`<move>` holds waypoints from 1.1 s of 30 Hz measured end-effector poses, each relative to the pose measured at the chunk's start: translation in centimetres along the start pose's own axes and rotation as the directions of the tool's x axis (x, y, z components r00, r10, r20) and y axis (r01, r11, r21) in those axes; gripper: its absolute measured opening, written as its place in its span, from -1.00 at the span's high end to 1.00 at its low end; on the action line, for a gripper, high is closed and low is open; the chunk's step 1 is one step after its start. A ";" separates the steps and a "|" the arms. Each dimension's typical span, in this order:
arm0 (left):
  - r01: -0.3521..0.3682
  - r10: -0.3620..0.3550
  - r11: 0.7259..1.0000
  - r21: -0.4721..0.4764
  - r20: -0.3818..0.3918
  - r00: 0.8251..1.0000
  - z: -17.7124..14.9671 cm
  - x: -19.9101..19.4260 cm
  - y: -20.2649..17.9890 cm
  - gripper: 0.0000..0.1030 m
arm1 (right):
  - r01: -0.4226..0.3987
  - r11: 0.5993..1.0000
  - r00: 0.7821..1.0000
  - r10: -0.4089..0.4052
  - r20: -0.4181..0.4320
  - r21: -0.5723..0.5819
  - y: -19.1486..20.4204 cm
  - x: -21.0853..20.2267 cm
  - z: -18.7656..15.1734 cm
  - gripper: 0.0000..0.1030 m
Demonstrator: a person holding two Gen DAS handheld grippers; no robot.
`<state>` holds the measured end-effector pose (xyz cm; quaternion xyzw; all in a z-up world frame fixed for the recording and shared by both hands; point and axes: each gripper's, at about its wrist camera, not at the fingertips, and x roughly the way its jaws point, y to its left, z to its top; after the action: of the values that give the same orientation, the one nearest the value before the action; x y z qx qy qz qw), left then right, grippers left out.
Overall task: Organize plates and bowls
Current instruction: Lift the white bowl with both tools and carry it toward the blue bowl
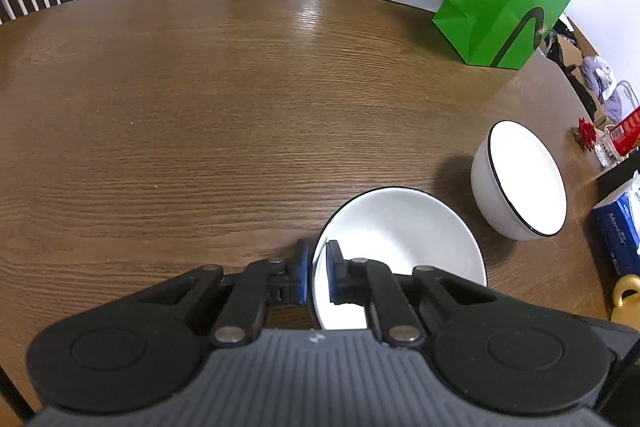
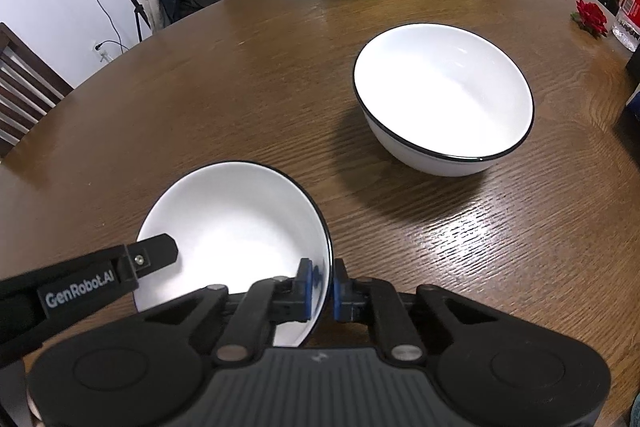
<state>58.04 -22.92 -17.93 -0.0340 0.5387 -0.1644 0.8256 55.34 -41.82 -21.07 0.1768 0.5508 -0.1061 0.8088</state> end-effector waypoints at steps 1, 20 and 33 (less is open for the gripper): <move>0.000 0.000 1.000 0.001 0.000 1.000 0.0 0.0 0.0 0.81 | -0.001 1.000 1.000 0.001 0.001 -0.002 0.0 0.1 0.0 0.83; -0.021 0.021 1.000 0.013 0.014 1.000 -0.4 -0.7 0.2 0.81 | -0.015 0.999 1.000 0.015 0.013 -0.029 0.4 -0.9 -0.5 0.84; -0.035 0.035 0.999 -0.003 0.036 0.999 -1.4 -2.9 1.4 0.81 | -0.033 0.998 0.999 0.034 0.020 -0.050 1.6 -2.5 -1.4 0.84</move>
<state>56.01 -20.52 -16.28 -0.0284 0.5242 -0.1487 0.8380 53.83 -39.86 -18.94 0.1648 0.5418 -0.0807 0.8203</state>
